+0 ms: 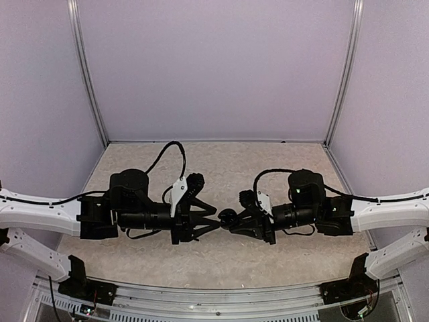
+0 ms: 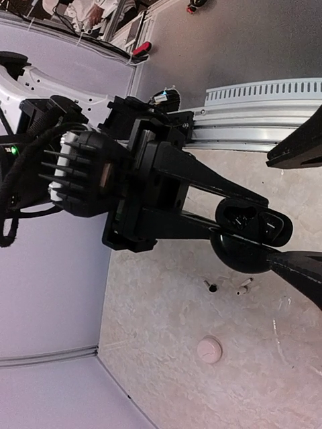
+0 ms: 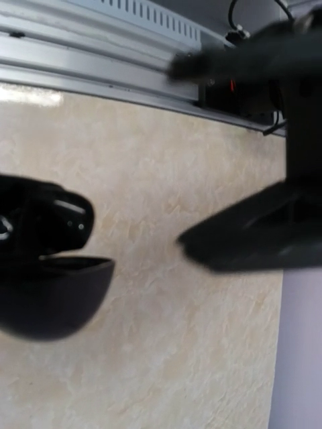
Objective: Insert the wireless bluetooth earbuds into the charging case
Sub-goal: Pick up the right earbud from the left side groove of the charging case.
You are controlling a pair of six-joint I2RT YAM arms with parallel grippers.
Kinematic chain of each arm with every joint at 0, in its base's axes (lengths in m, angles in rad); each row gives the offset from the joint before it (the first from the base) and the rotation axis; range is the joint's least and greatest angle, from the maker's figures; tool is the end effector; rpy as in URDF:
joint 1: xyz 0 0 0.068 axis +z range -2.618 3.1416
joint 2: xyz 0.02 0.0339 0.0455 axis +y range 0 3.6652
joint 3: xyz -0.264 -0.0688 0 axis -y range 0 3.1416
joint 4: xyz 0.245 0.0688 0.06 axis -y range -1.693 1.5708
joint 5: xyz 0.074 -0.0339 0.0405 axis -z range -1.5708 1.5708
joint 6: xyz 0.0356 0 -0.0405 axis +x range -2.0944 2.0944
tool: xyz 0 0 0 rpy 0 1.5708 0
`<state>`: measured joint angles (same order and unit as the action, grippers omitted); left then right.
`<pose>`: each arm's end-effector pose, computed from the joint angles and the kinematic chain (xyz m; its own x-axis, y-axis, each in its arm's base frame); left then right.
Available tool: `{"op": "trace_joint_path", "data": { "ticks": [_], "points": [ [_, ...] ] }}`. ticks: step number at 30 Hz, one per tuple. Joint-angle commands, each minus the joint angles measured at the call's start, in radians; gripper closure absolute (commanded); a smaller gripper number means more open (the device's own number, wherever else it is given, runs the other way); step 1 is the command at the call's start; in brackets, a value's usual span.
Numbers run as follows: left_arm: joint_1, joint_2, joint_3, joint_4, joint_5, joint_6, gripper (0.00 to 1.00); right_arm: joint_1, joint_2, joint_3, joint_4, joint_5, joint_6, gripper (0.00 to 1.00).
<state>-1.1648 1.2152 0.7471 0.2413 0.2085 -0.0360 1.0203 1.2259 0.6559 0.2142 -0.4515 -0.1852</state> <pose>0.1038 -0.2600 0.2795 -0.1240 0.1992 -0.9721 0.9746 0.2084 -0.0816 0.1274 0.2372 0.2433 0.0015 -0.3143 -0.9493 -0.9976 0.0654 -0.0232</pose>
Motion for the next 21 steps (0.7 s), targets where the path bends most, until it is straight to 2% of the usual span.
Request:
{"op": "trace_joint_path", "data": {
  "ticks": [1,10,21],
  "points": [
    [-0.009,0.01,0.032,-0.041,0.019,0.107,0.58,0.015,-0.02,0.002,0.004,-0.048,-0.015,1.0],
    [-0.063,-0.026,0.045,-0.19,-0.037,0.375,0.62,0.015,0.0,0.029,-0.057,-0.145,-0.01,1.0],
    [-0.134,0.02,0.093,-0.222,-0.137,0.45,0.65,0.016,0.024,0.05,-0.071,-0.162,-0.007,1.0]
  ]
}}
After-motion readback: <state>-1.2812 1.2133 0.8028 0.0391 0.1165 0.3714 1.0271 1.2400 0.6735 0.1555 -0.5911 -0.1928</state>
